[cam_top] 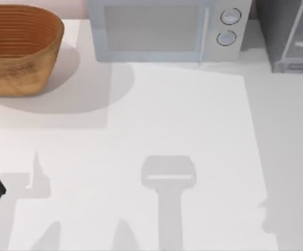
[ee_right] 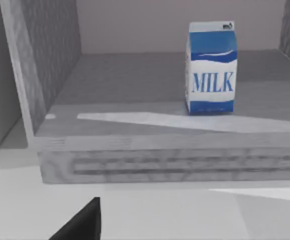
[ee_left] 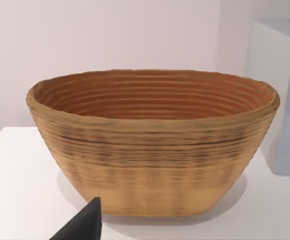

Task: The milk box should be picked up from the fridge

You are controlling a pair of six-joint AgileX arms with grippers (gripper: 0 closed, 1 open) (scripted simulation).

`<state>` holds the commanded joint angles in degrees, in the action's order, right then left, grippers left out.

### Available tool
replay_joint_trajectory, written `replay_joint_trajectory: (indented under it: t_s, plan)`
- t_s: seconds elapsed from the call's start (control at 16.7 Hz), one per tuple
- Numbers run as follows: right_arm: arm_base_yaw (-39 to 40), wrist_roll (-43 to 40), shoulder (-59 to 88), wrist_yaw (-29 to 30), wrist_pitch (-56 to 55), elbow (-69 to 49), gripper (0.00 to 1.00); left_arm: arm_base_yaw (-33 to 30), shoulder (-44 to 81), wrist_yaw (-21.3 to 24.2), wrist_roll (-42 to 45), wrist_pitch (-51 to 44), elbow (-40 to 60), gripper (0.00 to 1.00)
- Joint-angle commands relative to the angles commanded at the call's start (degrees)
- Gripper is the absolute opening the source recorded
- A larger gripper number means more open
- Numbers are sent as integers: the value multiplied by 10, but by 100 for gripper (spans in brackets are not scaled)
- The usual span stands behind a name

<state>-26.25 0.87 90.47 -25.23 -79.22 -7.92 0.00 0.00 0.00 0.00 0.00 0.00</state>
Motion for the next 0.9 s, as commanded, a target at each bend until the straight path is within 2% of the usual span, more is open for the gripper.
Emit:
replay_joint_trajectory:
  t_s: [0.3,0.72,0.9]
  plan:
    - [-40,2,116,-39,-125,-24,100,0,0,0,0,0,0,100]
    - [-40,1,122,-41,-133,-25,100,0,0,0,0,0,0,100]
    - [-29,1,154,-30,-122,-64,100,0,0,0,0,0,0,100]
